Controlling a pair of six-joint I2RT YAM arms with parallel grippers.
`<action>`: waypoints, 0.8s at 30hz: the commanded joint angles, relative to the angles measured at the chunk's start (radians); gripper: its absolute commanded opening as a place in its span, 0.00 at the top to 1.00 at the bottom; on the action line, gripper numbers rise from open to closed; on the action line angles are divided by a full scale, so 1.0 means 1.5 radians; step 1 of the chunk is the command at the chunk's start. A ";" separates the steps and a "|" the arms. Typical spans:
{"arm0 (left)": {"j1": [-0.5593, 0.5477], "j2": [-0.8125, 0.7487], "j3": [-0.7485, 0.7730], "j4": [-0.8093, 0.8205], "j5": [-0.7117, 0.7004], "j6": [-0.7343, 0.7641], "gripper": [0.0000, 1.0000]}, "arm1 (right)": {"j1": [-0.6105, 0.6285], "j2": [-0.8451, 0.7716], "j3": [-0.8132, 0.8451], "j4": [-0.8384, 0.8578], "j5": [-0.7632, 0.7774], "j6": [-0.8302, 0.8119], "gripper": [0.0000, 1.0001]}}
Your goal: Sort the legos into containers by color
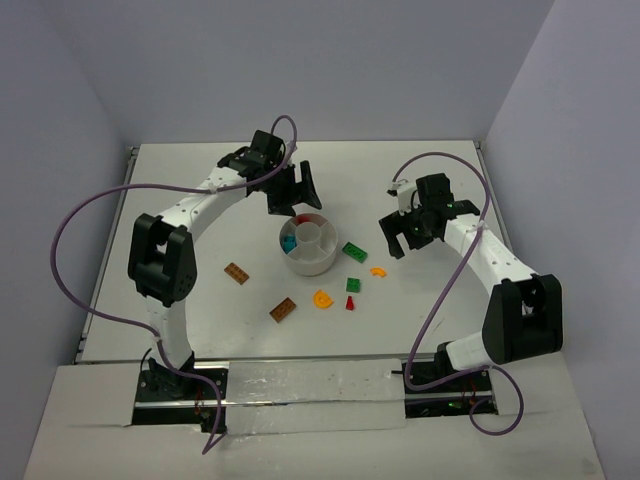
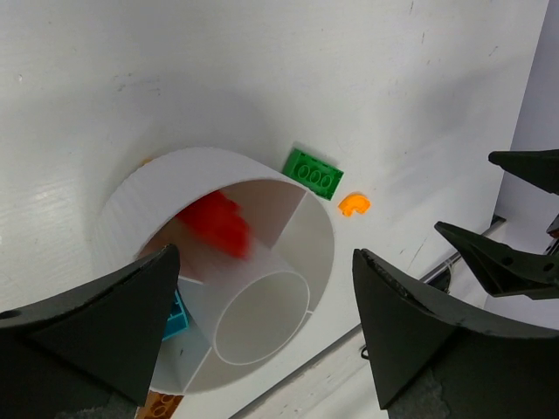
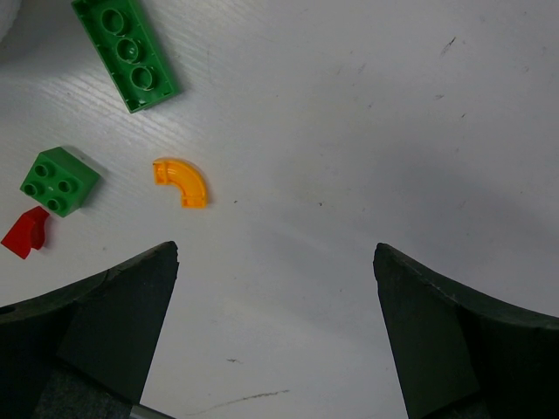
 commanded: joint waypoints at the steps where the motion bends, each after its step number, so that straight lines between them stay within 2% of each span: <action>1: -0.002 -0.005 0.037 0.002 0.008 0.008 0.09 | -0.005 0.004 0.031 -0.001 0.000 0.002 0.00; 9: -0.001 -0.066 0.086 0.026 -0.044 0.055 0.14 | -0.003 -0.016 0.036 -0.024 -0.054 -0.004 0.01; 13: 0.019 -0.155 0.059 0.107 -0.090 0.111 0.18 | 0.021 -0.041 0.028 -0.059 -0.110 -0.027 0.08; 15: 0.034 -0.187 0.036 0.120 -0.098 0.116 0.22 | 0.048 -0.055 0.013 -0.066 -0.116 -0.032 0.14; 16: 0.043 -0.206 0.028 0.129 -0.104 0.117 0.26 | 0.063 -0.061 -0.006 -0.067 -0.116 -0.038 0.21; 19: 0.081 -0.218 0.023 0.104 -0.144 0.131 0.28 | 0.147 -0.076 -0.033 -0.077 -0.119 -0.028 0.34; 24: 0.159 -0.252 -0.008 0.103 -0.181 0.148 0.27 | 0.265 -0.091 -0.071 -0.041 -0.098 -0.005 0.38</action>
